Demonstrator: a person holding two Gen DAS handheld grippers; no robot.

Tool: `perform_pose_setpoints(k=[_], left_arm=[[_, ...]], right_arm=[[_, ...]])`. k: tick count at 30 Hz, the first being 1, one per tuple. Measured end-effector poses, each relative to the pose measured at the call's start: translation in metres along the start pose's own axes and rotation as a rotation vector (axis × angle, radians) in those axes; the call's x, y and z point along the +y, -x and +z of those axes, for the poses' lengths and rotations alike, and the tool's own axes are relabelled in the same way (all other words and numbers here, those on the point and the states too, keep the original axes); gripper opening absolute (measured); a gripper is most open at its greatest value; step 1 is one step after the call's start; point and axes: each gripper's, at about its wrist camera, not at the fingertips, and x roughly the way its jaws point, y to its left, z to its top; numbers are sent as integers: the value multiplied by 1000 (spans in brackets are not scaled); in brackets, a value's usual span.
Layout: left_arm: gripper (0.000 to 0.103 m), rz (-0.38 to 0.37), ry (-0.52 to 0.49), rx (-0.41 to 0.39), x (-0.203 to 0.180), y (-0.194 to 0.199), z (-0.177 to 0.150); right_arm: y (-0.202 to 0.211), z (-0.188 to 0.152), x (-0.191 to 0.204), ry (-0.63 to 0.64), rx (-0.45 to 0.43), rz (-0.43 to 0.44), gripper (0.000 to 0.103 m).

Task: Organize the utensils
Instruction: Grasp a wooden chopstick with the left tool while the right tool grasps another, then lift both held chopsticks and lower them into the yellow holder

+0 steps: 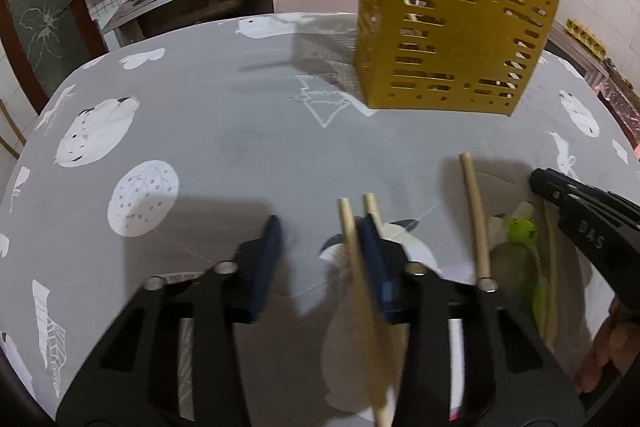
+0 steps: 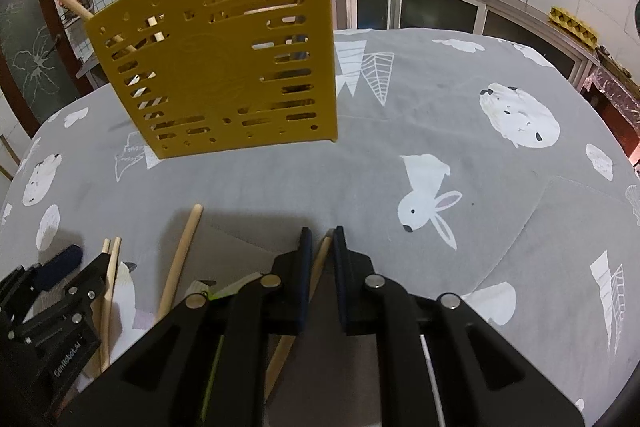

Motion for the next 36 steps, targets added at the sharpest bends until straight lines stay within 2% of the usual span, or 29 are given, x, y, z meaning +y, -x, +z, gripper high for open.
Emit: perform_pose_setpoints(k=[9,18,20,26,36], left_arm=[[6,-18,17,18,-1,-5,8],[5,-61,60,-2,8,4,11],[4,-67,62,-27,9,12,13],[4,-82,56,-114,11,43,21],[4,-106,58,-316,19,111,37]], right_arm=[[3,0,-2,-25,-22,4,9],[25,6,-6,-24,-99,-2,9],[32,9,-8,-21,-126,-5,5],[54,17,-10,-14,-184,4,5],[100,28,-22,-21,-307,57,5]])
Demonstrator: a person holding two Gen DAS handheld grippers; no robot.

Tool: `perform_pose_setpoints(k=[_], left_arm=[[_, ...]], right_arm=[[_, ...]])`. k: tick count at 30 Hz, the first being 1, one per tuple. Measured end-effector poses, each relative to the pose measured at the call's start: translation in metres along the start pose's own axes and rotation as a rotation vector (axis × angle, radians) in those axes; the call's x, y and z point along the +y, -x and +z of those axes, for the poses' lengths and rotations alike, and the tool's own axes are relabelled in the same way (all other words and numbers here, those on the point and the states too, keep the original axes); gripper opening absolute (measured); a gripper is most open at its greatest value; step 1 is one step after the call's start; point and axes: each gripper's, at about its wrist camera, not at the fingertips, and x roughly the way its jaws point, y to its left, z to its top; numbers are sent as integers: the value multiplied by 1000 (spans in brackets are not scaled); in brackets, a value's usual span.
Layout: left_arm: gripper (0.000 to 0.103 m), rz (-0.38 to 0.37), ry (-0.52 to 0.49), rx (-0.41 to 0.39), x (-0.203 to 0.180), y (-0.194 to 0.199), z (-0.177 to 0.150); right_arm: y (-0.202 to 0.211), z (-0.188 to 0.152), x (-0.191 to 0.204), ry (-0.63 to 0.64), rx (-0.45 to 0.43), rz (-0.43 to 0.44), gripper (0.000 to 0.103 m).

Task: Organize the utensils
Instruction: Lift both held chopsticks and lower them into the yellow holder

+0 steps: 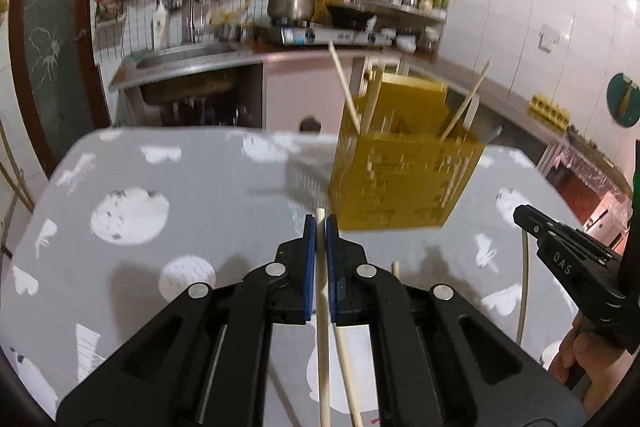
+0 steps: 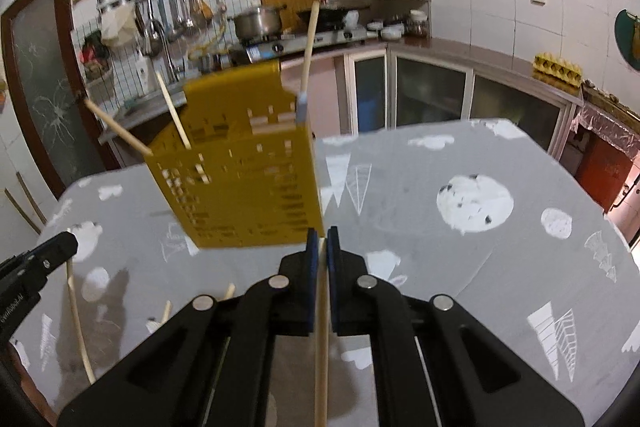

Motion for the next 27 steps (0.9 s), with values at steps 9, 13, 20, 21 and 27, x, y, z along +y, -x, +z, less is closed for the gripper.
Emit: perform_pose_setpoints(k=[9,13,20,21,27], left_arm=[[4,-2,-16,-117,-6,29,15],[4,2,-26,-163,-9,35,17],[4,1,-32,-221,-10,45,24],[4,2,-34,-227,-11,46,25],[4,8,-46,-255,-11,48,26]], right_arm=[[40,21,3,33,-153,46,5],[54,27,6,54,-213,55,5],[62,33,6,76,-284,52,5],[63,33,5,74,-288,54,5],[61,32,-2,59,-312,59,5]])
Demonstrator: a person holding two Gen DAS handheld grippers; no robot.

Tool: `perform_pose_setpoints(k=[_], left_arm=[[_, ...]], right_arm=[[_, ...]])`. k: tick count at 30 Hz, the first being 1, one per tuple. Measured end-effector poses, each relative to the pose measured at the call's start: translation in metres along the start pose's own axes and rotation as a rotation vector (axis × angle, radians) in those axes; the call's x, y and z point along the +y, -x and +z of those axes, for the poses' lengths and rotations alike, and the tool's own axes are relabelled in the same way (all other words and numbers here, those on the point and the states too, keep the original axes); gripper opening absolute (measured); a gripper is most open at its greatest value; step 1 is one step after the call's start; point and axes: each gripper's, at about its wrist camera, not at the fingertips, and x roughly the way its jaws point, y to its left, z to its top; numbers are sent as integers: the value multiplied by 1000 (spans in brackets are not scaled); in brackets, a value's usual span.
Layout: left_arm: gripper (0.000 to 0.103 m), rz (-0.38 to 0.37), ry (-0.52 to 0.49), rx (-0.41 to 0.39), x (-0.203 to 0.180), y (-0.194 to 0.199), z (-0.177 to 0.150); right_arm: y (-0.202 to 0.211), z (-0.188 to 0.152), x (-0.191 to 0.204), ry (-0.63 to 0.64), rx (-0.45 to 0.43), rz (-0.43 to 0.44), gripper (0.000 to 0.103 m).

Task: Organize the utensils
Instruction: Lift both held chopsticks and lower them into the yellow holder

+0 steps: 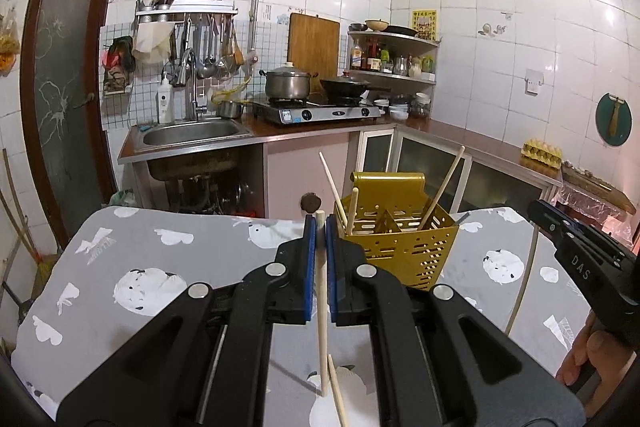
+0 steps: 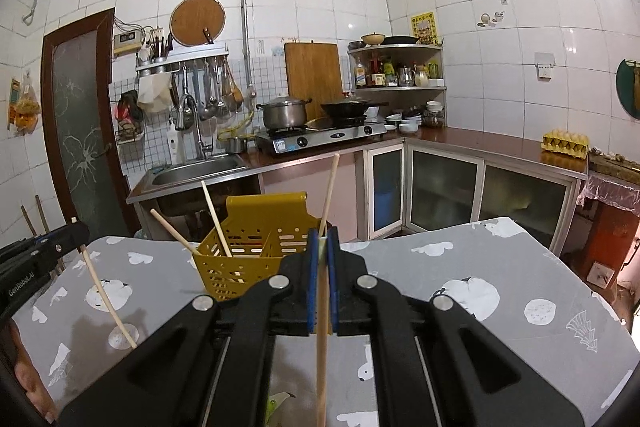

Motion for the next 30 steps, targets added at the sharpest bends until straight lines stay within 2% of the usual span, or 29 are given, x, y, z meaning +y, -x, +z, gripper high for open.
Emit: perform_pose_setpoints(k=[16,25,30], left_arm=[[4,-37,11,-43,-1,1,11],[4,-83,19,-83,-5,4,47],[4,-100,9,-127,-12,7,80]], right_arm=[[1,15,-1,-4,-44,9,5],[5,53,7,5,-113,27,5],[8,88,11,-4,-154,53,5]])
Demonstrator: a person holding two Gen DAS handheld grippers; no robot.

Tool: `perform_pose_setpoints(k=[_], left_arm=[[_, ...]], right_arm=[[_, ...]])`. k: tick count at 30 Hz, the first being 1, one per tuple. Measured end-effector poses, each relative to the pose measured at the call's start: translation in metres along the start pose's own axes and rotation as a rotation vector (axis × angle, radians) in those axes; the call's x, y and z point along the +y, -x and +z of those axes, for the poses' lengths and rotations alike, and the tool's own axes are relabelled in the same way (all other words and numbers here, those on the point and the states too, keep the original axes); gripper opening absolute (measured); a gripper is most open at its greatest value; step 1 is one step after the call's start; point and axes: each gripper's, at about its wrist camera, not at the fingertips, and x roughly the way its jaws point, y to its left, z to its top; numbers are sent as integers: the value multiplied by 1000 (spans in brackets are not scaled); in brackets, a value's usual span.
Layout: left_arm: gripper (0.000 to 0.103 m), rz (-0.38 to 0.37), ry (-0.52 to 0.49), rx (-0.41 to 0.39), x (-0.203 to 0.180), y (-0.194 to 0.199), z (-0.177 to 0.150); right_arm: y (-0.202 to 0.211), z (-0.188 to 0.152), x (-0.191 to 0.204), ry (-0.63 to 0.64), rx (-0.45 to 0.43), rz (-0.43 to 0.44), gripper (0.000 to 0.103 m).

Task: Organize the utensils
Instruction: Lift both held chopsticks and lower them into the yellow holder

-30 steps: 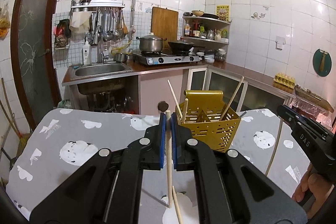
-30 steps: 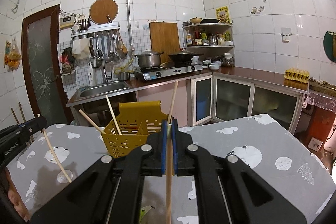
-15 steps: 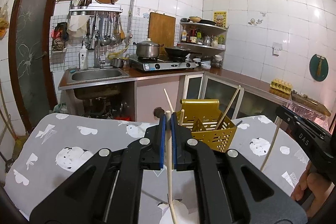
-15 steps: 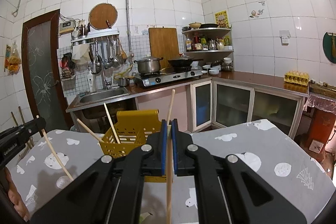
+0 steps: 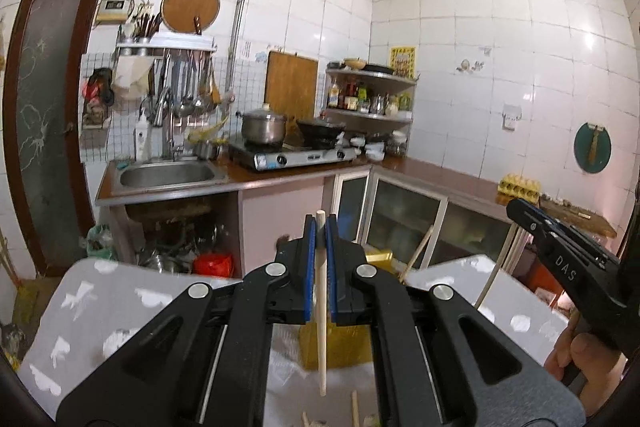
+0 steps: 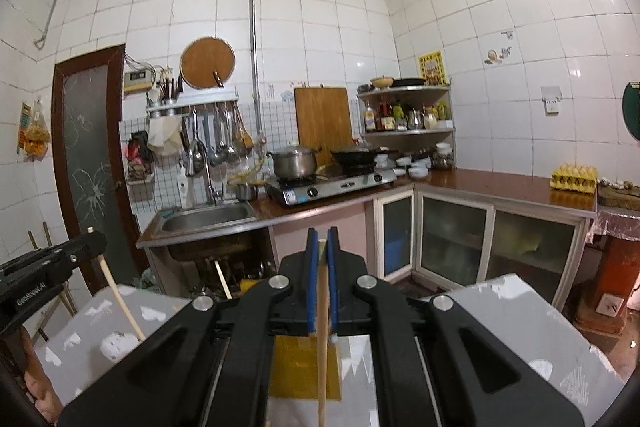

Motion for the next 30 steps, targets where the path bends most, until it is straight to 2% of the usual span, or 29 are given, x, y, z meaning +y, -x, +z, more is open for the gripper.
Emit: perform_pose_setpoints(k=[8,13,19,26,29,30], left_arm=[[4,-17,7,-60,-17,-27,50],[4,6,-3,-83,-23,-58,56],[4,25,3,-65,-16,-105,43],[4,47,21,29,-2,-163,-2],[4,51,24,63,4,-172,-19],[4,52,28,50,6,-168,-21]], right_arm=[[-18,57,11,3,-80,6,5],[-49,63,15,13,-83,-11,5],[-95,42,4,-21,-54,-23,5],[-138,0,-11,-61,16,-27,5],[-149,-23,-10,-35,56,-26,5],[-152,-28,-10,-31,67,-29,5]])
